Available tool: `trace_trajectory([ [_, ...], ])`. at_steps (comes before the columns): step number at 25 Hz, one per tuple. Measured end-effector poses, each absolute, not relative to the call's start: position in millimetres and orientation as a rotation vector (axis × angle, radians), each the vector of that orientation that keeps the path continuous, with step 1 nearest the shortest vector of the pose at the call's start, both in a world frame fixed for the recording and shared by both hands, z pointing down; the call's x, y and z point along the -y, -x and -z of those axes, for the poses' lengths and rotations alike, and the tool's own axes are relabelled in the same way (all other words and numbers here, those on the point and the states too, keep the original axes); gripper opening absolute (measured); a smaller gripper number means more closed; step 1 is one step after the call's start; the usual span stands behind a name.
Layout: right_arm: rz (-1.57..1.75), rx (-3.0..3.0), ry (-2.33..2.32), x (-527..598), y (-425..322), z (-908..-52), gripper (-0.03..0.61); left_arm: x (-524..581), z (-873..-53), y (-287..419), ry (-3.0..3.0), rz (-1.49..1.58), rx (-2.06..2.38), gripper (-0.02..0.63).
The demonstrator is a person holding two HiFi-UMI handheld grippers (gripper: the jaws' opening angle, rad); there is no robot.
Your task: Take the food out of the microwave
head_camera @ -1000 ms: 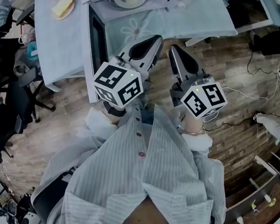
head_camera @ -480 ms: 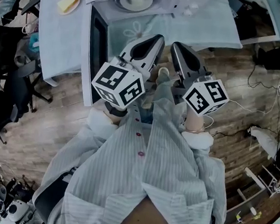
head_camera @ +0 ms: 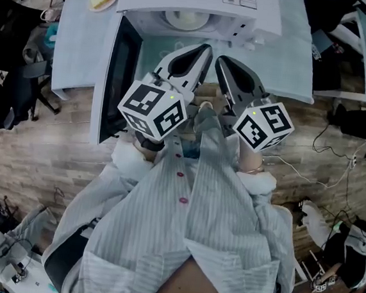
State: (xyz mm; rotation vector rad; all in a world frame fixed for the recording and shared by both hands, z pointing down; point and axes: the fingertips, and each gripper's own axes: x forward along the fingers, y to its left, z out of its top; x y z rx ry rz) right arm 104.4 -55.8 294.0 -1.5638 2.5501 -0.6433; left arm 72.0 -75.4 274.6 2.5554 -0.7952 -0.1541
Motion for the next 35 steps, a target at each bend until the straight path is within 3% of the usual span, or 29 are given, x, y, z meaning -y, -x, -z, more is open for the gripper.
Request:
trace_trajectory([
  [15, 0.754, -2.746, 1.259, 100, -138, -307, 0.032, 110, -282, -101, -2.393, 0.193, 1.091, 0.008],
  [35, 0.788, -2.768, 1.209, 170, -94, -315, 0.032, 181, -284, -55, -2.374, 0.213, 1.15, 0.008],
])
